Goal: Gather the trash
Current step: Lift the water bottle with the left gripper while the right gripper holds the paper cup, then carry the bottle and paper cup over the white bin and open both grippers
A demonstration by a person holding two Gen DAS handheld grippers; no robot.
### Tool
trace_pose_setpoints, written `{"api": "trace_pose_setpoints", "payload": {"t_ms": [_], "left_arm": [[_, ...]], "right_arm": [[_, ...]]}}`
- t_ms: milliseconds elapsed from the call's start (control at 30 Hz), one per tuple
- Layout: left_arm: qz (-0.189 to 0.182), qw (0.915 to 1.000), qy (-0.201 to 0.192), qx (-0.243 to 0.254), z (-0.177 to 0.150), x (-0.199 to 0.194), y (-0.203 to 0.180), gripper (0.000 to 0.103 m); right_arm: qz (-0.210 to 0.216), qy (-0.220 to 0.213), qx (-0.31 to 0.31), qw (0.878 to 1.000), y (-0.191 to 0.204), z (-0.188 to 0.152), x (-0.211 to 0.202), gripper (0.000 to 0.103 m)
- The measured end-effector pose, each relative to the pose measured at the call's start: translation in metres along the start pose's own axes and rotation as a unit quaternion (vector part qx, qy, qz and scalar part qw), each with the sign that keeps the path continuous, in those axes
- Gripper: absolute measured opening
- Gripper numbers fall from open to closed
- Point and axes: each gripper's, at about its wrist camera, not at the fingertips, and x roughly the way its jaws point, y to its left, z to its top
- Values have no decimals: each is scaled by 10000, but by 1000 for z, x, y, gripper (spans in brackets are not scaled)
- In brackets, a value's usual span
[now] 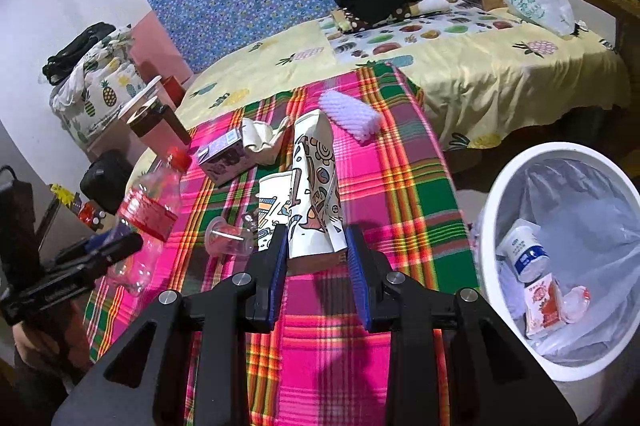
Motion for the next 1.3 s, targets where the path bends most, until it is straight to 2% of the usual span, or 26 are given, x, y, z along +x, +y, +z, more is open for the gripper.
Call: {"api": "trace_pose_setpoints", "payload": {"t_ms": [300, 600, 700, 1033, 1300], "left_arm": [[-665, 9964, 98, 524, 14, 27, -75, 59], [-1390, 9837, 345, 1085, 16, 65, -159, 59], [-1526, 9798, 447, 1213, 13, 78, -181, 59], [-1873, 9685, 774, 1447, 14, 123, -230, 60], [-2102, 9608, 1012, 1500, 15, 149, -255, 60]], "right_arm": [[-369, -224, 354, 9984, -38, -4, -25, 30], [-831, -365, 836, 9924, -79, -15, -46, 30], [-995, -382, 965, 9896, -92, -18, -51, 30], [-1473, -242, 1252, 9808, -125, -29, -57, 30], [-1754, -69, 1398, 9745, -143, -35, -59, 31]]}}
